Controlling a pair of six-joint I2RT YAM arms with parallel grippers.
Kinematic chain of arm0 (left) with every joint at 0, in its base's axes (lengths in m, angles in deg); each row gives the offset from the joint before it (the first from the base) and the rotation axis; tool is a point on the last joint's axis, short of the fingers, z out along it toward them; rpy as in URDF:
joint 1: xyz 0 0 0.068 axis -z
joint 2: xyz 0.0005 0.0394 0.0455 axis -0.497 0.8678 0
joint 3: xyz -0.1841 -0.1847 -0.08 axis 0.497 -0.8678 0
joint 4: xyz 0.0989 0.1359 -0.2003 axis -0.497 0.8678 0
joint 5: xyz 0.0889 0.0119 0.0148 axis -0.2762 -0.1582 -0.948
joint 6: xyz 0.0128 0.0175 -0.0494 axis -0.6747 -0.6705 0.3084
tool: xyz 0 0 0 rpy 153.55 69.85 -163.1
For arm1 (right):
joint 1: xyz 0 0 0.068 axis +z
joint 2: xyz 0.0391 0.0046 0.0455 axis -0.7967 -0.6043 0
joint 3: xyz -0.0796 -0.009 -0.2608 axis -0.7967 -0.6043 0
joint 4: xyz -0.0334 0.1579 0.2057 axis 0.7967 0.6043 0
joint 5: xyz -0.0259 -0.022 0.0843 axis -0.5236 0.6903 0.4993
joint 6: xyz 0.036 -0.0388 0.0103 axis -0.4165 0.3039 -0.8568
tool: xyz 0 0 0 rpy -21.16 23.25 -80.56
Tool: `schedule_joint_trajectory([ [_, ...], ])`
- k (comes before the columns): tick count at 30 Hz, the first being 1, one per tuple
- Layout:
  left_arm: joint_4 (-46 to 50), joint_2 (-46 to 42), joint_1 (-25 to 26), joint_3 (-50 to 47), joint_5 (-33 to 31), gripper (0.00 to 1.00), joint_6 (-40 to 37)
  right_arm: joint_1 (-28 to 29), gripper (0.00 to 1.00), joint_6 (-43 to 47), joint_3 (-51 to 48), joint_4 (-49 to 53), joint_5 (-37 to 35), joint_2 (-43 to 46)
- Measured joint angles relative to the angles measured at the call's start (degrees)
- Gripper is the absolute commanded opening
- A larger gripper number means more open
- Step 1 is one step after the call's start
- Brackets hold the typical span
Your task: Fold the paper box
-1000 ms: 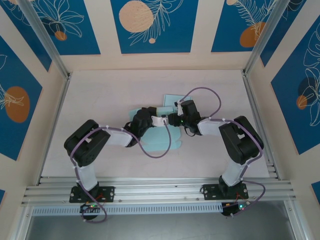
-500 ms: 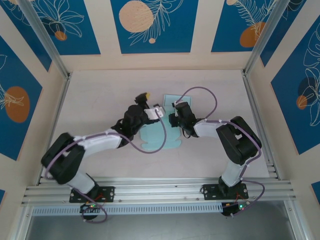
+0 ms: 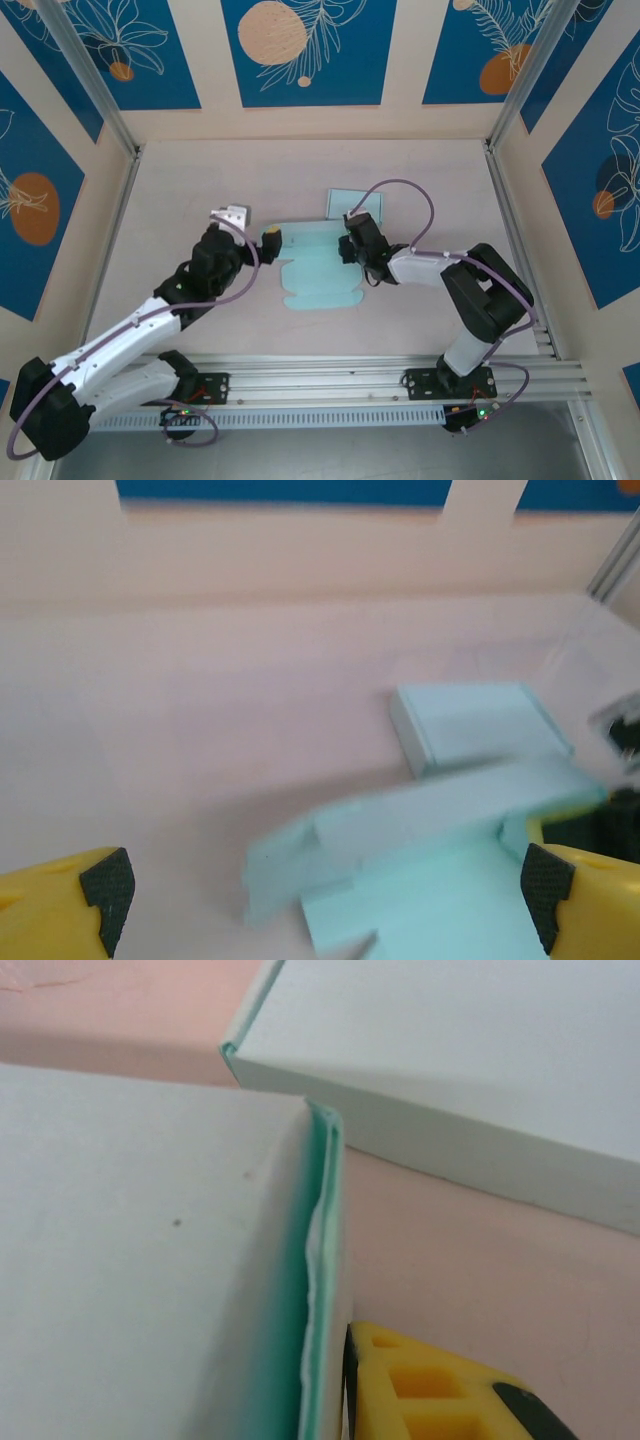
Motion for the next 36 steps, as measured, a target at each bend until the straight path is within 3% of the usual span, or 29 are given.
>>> schedule_joint_trajectory([
  [4, 0.1, -2.2, -4.9, -9.2, 7.9, 1.00, 11.3, 0.9, 0.20, -2.1, -0.2, 1.4, -0.5, 1.0],
  [8, -2.1, 0.2, -7.5, -14.3, 14.1, 1.00, 17.3, 2.3, 0.20, -4.2, -0.7, 2.5, -1.3, 2.9],
  [18, -17.7, 12.9, -7.6, -14.7, 22.5, 1.00, 19.9, 5.5, 0.19, -6.6, -1.4, 3.7, -3.2, 4.2],
  [27, -26.2, 23.8, -7.6, -14.7, 24.0, 1.00, 22.2, 7.1, 0.19, -7.3, -1.4, 4.0, -4.3, 4.1],
  [36, -33.6, 28.3, -7.4, -13.9, 26.4, 0.98, 22.2, 8.1, 0.19, -8.1, -0.8, 4.7, -4.8, 2.5],
])
